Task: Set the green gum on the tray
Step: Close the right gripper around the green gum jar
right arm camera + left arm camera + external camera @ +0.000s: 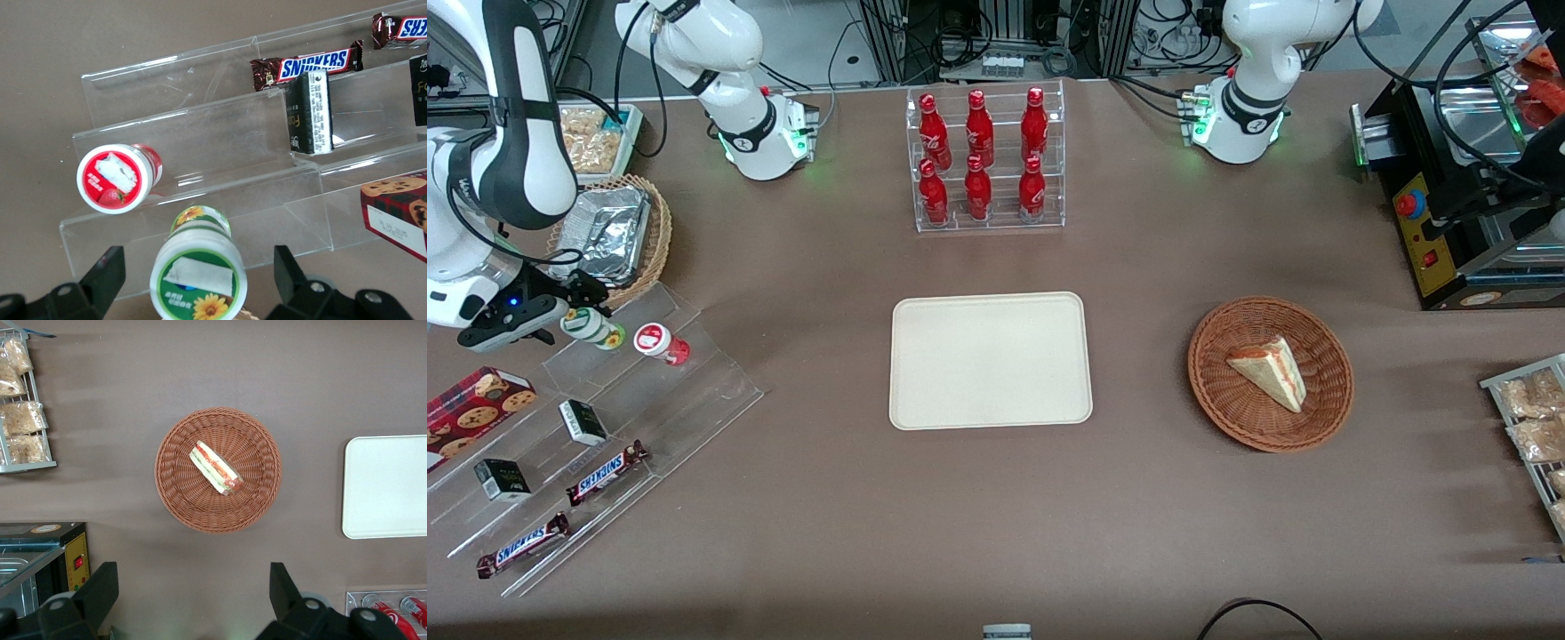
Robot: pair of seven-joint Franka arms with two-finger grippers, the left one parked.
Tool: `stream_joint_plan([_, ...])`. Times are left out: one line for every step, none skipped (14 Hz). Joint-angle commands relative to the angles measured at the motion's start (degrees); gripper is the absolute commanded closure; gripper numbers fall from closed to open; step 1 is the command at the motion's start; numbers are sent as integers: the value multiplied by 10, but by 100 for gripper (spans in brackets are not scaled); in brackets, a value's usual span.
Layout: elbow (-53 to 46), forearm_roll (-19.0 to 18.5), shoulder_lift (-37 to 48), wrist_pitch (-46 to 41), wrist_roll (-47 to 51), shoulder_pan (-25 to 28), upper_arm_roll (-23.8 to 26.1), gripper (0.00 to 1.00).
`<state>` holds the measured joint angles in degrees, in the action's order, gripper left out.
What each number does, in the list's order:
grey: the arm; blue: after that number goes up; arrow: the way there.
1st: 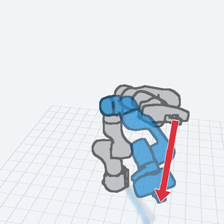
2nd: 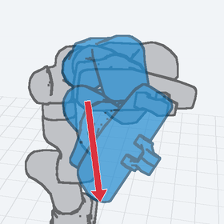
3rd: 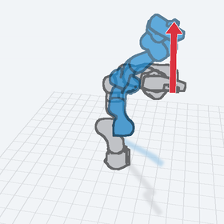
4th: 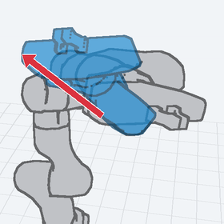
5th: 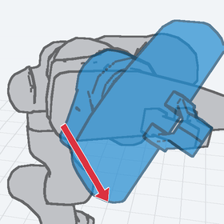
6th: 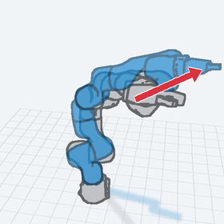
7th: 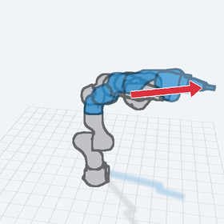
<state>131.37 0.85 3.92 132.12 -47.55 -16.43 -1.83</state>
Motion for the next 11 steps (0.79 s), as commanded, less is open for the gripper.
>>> stream_joint_plan([18,8,10,16,-14,-7,2,1])
stream_joint_plan([21,8,10,16,-14,-7,1,1])
stream_joint_plan([21,8,10,21,-14,-7,1,3])
stream_joint_plan([20,8,9,21,-15,-7,1,10])
stream_joint_plan([20,8,9,20,-15,-7,1,32])
stream_joint_plan([20,8,7,19,-15,-7,1,57])
stream_joint_plan([18,8,5,19,-15,-7,1,77])
stream_joint_plan([17,7,5,18,-15,-7,1,89])
stream_joint_plan([14,7,5,15,-16,-7,1,100])
stream_joint_plan([12,7,5,12,-18,-6,2,100])
stream_joint_plan([9,8,6,9,-18,-6,2,100])
